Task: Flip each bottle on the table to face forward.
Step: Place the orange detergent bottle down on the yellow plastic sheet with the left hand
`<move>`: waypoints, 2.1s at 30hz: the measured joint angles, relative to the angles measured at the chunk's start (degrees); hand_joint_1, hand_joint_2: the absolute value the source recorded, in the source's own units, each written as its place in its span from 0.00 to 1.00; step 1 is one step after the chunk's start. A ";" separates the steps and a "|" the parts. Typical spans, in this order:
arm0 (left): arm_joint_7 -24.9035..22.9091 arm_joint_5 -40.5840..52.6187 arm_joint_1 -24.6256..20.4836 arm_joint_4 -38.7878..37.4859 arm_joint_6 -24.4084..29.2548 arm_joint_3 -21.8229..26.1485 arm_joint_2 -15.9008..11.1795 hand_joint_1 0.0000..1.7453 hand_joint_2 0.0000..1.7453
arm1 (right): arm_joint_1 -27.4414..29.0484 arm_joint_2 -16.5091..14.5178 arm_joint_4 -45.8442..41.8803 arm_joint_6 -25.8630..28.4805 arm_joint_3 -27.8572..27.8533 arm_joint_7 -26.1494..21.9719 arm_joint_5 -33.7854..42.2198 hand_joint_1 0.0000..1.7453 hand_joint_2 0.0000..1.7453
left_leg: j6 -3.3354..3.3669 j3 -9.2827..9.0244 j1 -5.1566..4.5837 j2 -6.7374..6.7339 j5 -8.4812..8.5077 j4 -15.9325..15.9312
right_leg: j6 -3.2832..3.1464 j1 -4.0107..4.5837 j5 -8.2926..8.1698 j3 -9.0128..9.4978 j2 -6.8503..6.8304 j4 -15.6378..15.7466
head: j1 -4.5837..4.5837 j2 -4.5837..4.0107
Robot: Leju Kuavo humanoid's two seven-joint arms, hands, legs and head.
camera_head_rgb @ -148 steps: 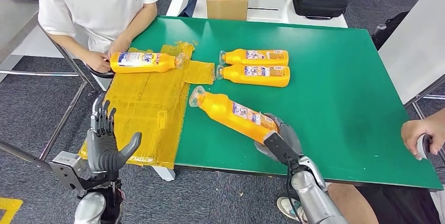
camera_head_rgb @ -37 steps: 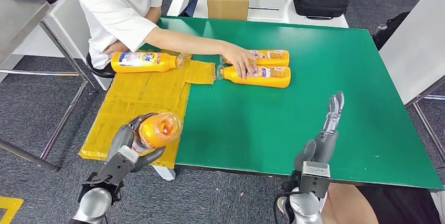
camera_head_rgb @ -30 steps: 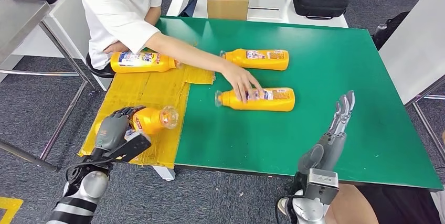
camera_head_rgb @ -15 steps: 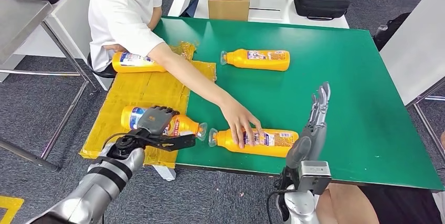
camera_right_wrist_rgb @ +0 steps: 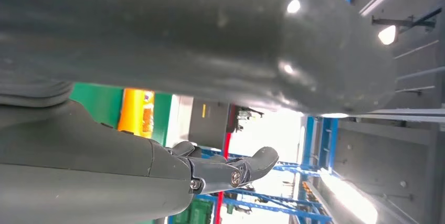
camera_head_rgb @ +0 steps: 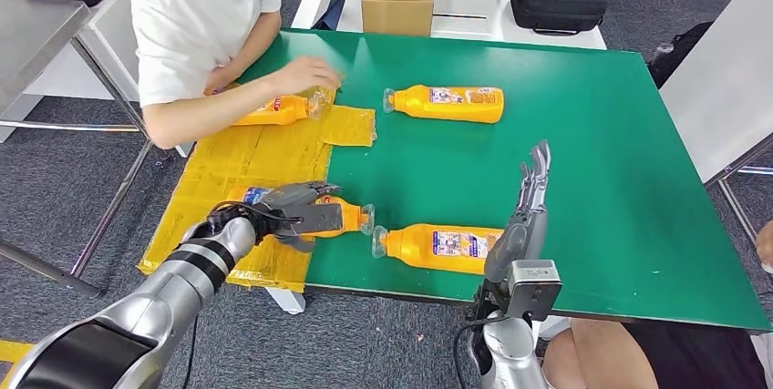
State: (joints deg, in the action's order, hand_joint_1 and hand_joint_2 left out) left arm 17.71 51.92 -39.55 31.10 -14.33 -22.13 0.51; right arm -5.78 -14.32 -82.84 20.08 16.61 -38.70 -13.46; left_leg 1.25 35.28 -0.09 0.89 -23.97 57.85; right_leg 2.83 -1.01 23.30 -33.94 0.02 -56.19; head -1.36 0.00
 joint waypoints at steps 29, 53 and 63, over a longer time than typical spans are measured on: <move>7.55 -58.00 23.28 43.86 8.77 11.22 -1.08 0.00 1.00 | -5.07 7.62 15.94 13.48 2.55 9.37 -30.66 0.00 1.00 | -0.03 0.16 -0.03 -0.05 -0.05 0.00 | -0.01 -0.02 0.03 -0.18 0.03 0.08 | 0.01 0.00; 14.88 -57.16 34.40 64.94 22.87 16.41 5.76 0.00 1.00 | -10.65 13.03 31.87 -0.34 2.34 13.98 -34.12 0.00 1.00 | 0.00 0.17 -0.02 0.00 -0.02 0.01 | 0.02 -0.01 0.00 -0.18 0.00 0.07 | -0.01 0.00; 15.41 -56.39 33.94 64.96 22.87 16.29 5.81 0.00 1.00 | -10.61 13.08 31.89 -2.77 3.03 10.55 -31.68 0.00 1.00 | 0.00 0.16 -0.01 -0.01 -0.02 0.01 | 0.02 0.00 0.01 -0.21 0.01 0.07 | -0.01 0.00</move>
State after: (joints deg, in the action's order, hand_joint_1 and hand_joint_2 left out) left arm 33.12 -4.46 -5.60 96.06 8.55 -5.85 6.32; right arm -16.39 -1.24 -50.95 17.32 19.64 -28.15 -45.14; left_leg 1.25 35.45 -0.10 0.88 -23.99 57.86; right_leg 2.85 -1.01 23.30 -34.15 0.03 -56.12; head -1.37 0.00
